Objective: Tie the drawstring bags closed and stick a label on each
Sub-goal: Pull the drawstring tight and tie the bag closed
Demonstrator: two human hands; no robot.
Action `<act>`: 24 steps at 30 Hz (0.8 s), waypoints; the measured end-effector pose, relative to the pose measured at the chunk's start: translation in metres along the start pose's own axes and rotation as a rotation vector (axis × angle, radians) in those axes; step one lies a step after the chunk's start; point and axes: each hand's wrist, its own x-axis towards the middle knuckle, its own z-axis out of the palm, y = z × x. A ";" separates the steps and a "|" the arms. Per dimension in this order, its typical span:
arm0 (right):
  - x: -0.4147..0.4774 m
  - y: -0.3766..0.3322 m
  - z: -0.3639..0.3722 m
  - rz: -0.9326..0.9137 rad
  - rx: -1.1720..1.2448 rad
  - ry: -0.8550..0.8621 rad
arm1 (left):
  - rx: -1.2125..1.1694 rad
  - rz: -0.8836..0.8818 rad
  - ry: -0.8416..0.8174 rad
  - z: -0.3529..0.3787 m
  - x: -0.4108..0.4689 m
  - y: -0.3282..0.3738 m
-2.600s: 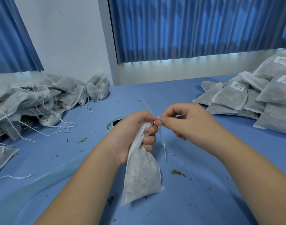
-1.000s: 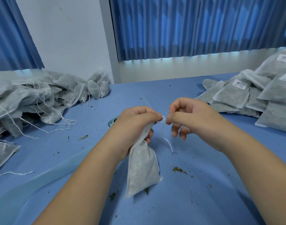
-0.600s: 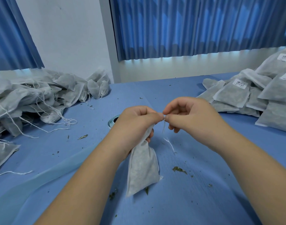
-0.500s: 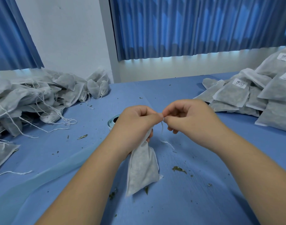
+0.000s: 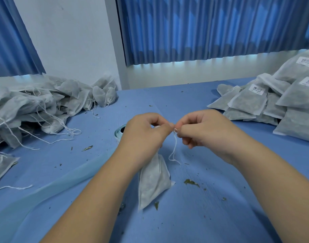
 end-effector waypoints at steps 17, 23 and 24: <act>-0.001 -0.005 0.004 -0.182 0.021 0.029 | -0.668 -0.430 -0.461 -0.012 0.005 -0.001; -0.002 -0.002 0.008 -0.244 -0.093 0.100 | -0.633 -0.395 -0.363 -0.011 0.006 -0.004; -0.002 -0.001 0.009 -0.264 -0.157 0.123 | -0.631 -0.390 -0.332 -0.009 0.006 -0.004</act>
